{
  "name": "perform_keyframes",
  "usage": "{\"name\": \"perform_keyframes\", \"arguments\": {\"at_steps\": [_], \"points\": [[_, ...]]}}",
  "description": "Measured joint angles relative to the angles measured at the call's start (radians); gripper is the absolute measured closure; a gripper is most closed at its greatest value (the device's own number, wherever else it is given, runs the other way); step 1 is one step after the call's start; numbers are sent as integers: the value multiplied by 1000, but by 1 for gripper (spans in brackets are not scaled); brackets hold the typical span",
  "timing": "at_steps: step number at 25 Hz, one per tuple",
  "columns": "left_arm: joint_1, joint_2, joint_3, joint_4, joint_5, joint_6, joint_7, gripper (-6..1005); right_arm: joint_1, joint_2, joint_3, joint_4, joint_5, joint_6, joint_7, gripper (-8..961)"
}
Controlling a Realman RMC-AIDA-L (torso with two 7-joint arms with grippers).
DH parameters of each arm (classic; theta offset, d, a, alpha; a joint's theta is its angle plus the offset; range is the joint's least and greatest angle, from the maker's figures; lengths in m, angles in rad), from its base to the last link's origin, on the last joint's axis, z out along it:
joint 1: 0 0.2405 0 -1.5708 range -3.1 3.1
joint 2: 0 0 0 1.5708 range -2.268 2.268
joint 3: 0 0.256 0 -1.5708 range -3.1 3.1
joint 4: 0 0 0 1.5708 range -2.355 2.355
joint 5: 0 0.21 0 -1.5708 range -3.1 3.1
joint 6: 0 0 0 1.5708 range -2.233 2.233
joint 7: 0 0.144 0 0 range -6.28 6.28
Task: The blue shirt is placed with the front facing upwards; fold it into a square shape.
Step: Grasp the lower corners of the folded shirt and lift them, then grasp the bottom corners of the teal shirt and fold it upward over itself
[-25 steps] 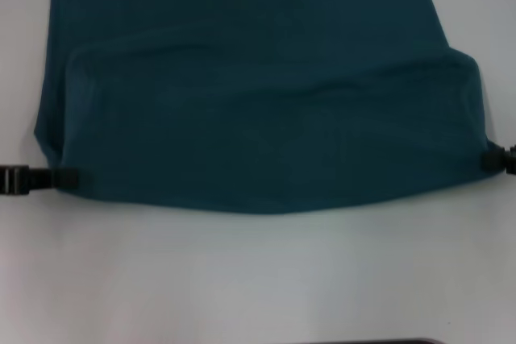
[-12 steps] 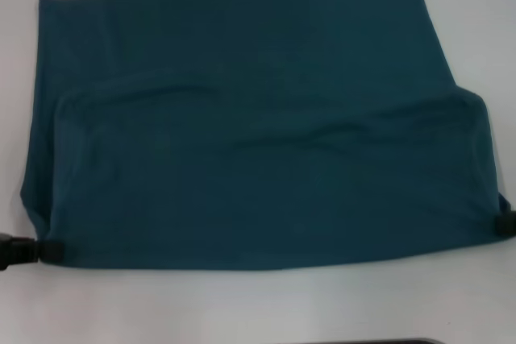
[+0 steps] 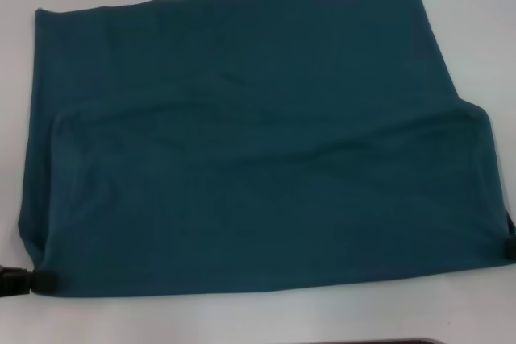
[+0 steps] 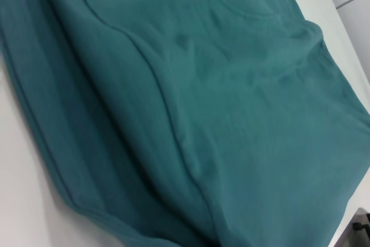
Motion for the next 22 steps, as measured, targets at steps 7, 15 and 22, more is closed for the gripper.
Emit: {"name": "perform_keyframes", "arguments": {"at_steps": [7,15,22], "points": [[8,1,-8,-5,2,17,11,994,-10,0,28,0,0,-26,-22,924],[-7,2,-48,1,2,16,40,994,18,7,47,13,-5,-25,-40,924],[-61,7,-130,-5,-4,15,51,995,90,6,94,13,0,-24,-31,923]]}}
